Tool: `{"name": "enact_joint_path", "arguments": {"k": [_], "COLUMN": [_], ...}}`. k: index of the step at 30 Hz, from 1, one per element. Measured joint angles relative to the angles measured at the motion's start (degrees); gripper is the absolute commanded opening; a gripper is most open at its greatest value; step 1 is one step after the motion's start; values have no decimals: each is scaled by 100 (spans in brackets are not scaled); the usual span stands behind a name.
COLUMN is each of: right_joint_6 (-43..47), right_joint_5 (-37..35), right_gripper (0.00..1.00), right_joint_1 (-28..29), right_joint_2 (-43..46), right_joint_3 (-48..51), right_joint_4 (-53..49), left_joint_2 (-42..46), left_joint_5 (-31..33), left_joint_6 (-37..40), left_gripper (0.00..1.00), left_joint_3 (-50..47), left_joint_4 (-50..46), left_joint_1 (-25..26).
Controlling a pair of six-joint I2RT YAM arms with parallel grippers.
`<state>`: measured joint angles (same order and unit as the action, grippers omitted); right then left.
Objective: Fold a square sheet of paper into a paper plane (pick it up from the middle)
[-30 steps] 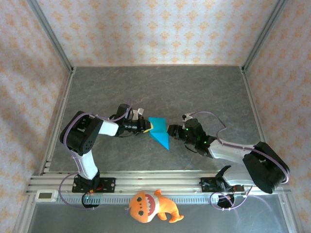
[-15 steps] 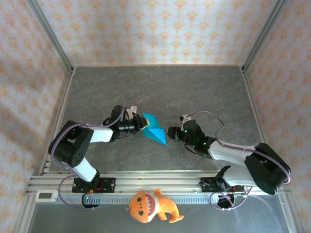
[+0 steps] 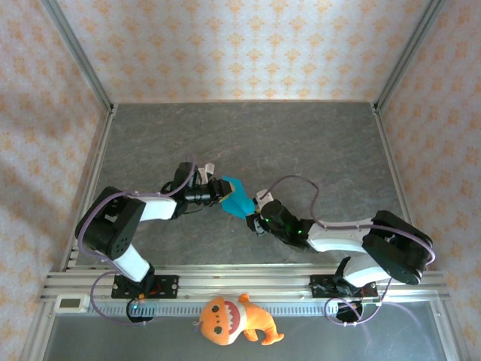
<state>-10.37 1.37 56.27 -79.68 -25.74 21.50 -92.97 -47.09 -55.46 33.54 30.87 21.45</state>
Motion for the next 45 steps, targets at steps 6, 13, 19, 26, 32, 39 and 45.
{"name": "enact_joint_path", "arguments": {"k": [6, 13, 19, 26, 32, 39, 45], "right_joint_6": [671, 1207, 1360, 1679, 1864, 1965, 1971], "right_joint_5": [-339, -625, -741, -800, -1012, -1150, -1185], "right_gripper": [35, 35, 36, 36, 32, 27, 20], "right_joint_1": [201, 363, 380, 382, 382, 380, 382], "right_joint_2": [-31, -420, -492, -699, -1034, -1156, -1161], "right_joint_3": [2, 0, 0, -4, -92, -140, -140], "right_joint_4": [297, 435, 511, 601, 605, 730, 776], "left_joint_2": [0, 0, -7, -17, -20, -96, -105], "left_joint_5": [2, 2, 0, 2, 0, 0, -2], "left_joint_6": [2, 46, 46, 118, 153, 155, 155], "left_gripper": [26, 24, 23, 23, 23, 23, 23], "left_joint_3": [17, 17, 131, 234, 234, 238, 238], "left_joint_4": [-68, -127, -175, -219, -280, -308, -323], "left_joint_1": [24, 31, 31, 31, 31, 31, 31]}}
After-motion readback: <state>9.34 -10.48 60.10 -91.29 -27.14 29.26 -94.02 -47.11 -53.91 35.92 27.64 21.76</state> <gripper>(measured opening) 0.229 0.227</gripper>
